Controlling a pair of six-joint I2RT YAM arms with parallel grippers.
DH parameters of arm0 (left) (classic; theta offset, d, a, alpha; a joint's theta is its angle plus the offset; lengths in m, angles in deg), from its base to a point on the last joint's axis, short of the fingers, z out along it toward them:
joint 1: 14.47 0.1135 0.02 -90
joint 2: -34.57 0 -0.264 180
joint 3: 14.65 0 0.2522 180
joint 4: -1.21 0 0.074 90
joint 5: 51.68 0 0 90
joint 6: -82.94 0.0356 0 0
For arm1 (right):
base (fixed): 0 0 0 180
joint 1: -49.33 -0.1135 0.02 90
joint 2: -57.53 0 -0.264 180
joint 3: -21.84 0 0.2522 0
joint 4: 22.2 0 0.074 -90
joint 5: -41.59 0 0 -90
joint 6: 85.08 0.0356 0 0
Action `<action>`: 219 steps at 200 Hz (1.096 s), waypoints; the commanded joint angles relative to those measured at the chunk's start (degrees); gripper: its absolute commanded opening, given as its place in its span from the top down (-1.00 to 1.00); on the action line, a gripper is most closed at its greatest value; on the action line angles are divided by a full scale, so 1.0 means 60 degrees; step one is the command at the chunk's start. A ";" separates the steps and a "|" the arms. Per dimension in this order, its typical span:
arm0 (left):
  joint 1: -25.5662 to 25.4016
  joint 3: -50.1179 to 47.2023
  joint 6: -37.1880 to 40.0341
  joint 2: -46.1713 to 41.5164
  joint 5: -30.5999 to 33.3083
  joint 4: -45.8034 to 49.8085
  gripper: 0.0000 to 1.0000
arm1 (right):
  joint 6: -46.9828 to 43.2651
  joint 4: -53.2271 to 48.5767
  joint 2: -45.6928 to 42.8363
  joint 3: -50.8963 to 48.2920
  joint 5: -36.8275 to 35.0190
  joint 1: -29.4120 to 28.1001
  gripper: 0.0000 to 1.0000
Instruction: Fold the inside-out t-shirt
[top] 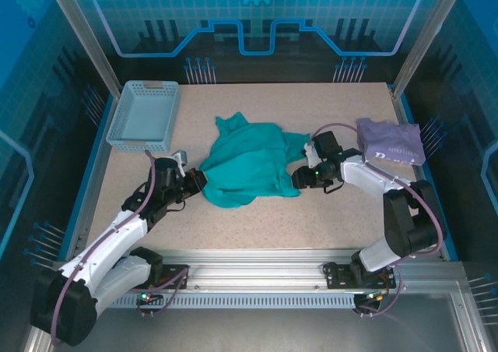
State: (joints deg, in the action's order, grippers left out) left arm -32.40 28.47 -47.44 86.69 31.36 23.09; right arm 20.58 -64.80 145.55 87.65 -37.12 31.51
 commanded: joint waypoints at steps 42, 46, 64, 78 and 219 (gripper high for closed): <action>0.0089 0.0160 0.0234 -0.0051 -0.0085 0.0057 1.00 | 0.0948 0.0661 0.1165 -0.0121 0.1379 0.0179 0.21; 0.0089 0.0160 0.0228 -0.0051 -0.0085 0.0060 1.00 | 0.0963 0.0661 0.1203 -0.0117 0.1335 0.0175 0.26; 0.0092 0.0181 0.0256 -0.0071 -0.0076 0.0060 1.00 | 0.0989 0.0716 0.1266 -0.0112 0.1319 0.0199 0.43; 0.0129 0.0201 0.0256 -0.0098 -0.0056 0.0060 1.00 | 0.0987 0.0745 0.1201 -0.0092 0.1464 0.0241 0.69; 0.0499 0.7686 0.2036 -0.1879 0.1990 0.2106 1.00 | 0.0799 -0.2057 -0.5442 0.7324 0.0195 0.1543 1.00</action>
State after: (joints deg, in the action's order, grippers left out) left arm -29.89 69.57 -39.29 75.48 38.25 32.80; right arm 26.30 -69.50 114.15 126.64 -30.63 40.03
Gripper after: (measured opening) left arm 0.053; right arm 0.058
